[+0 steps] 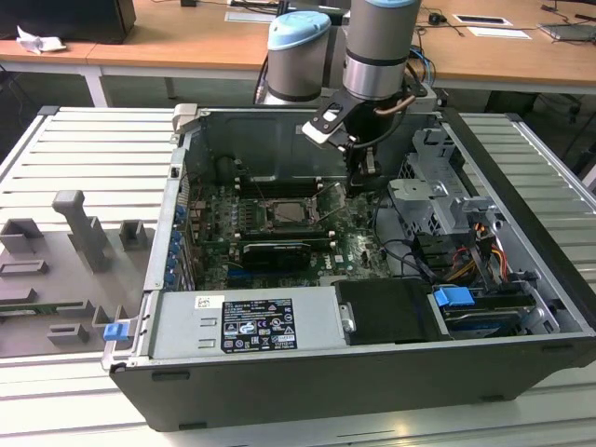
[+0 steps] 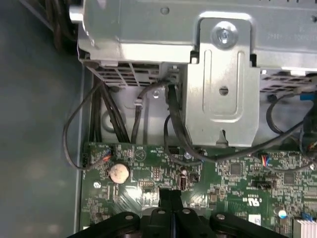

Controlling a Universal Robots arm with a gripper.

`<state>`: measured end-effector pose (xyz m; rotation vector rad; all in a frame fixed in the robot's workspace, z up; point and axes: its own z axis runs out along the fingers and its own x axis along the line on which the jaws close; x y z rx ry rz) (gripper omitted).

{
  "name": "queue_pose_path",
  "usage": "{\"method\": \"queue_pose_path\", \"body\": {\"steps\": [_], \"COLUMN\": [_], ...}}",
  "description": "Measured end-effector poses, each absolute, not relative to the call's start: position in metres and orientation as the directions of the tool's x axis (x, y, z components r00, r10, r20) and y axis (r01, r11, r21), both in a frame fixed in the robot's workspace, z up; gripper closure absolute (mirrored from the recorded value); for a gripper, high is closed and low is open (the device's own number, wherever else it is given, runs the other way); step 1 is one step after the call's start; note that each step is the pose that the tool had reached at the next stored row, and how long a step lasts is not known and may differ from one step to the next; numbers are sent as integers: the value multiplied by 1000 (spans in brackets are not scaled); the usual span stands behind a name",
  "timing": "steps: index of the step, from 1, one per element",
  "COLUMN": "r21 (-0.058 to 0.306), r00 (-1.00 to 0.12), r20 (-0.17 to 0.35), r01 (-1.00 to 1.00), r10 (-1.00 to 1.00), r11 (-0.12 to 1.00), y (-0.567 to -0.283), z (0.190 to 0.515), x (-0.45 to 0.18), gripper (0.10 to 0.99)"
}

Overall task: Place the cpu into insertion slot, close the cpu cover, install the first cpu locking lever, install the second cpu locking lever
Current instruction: 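Close the cpu cover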

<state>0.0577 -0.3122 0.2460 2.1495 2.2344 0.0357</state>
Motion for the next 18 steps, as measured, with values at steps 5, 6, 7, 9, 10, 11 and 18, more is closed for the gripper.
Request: {"method": "queue_pose_path", "body": {"steps": [5,6,7,9,10,11,18], "r21": [45,45,45,45,45,45,45], "r00": [-38,-39,-38,-39,-39,-39,-39], "r20": [-13,-13,-13,-13,-13,-13,-13], "r01": [998,998,998,998,998,998,998], "r10": [999,999,999,999,999,999,999], "r11": [39,39,39,39,39,39,39], "y": [-312,-312,-312,-312,-312,-312,-312], "z": [246,246,246,246,246,246,246], "x": [52,51,51,50,49,49,46], "gripper": [980,980,980,980,980,980,980]}}
